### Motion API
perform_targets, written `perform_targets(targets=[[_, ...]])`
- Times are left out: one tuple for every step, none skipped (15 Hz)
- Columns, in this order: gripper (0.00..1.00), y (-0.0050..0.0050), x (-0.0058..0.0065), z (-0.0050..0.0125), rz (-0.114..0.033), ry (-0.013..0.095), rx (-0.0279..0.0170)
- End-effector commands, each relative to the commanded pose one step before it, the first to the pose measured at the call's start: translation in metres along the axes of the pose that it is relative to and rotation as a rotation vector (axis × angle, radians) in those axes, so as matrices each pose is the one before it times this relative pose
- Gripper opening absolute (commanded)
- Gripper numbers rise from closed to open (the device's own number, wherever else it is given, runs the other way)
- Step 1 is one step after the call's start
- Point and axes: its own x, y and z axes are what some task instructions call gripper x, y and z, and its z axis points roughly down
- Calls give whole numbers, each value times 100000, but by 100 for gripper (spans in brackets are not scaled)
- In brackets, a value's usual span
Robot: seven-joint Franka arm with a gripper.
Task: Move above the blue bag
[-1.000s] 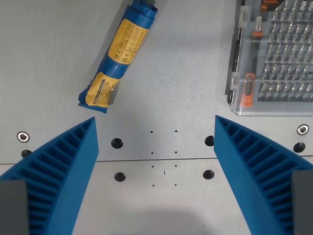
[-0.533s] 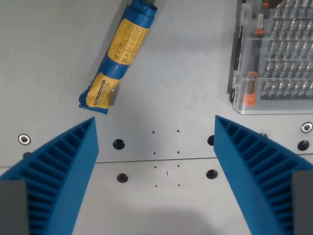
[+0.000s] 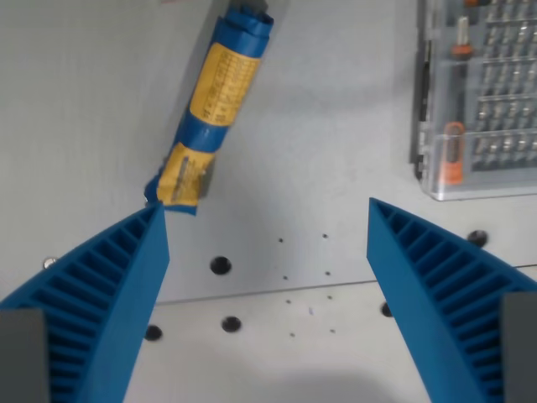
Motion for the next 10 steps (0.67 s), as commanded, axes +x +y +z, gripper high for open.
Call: perform_targets(targets=[[100,-543,-366,1285,17805,8665,1070],[100,-105,-48,430,1539,231,9],[100,-107,-51,437,1862,442,47],[100,-112,-47,444,2379,37,54],[100,-119,-43,452,1770,25,91],[100,-127,-39,460,1231,130,51],[100,-131,-36,472,2087,-320,-272],[100,-131,-33,480,1768,-36,-185],[100,-131,-30,484,2019,147,-7],[100,-127,-30,490,1671,-146,100]])
